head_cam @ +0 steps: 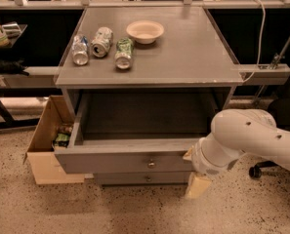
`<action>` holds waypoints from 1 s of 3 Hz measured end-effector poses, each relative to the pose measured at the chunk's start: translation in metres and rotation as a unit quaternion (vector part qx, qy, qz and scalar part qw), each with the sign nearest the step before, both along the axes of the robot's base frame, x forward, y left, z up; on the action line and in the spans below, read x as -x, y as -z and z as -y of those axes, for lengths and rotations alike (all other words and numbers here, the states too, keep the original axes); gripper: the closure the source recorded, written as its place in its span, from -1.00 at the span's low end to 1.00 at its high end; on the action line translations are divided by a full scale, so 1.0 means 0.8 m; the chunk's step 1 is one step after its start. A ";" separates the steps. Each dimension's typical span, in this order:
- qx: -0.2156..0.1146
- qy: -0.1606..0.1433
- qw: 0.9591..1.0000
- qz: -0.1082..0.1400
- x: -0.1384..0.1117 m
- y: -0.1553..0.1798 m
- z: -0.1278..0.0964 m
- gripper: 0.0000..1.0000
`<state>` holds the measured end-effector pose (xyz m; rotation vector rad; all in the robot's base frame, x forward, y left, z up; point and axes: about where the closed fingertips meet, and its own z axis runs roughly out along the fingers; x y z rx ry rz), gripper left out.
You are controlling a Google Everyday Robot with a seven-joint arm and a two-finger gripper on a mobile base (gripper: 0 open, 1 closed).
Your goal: Close top drawer
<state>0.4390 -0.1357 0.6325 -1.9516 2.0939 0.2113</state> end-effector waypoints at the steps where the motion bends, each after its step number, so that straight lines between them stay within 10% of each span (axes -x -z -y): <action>1: 0.000 0.000 1.000 0.015 -0.027 -0.011 0.001 -0.13; 3: 0.011 0.012 0.999 0.046 -0.065 0.001 0.013 0.80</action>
Offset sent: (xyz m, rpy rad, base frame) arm 0.0604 -0.0085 0.0012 -0.0189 -0.1021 -0.0210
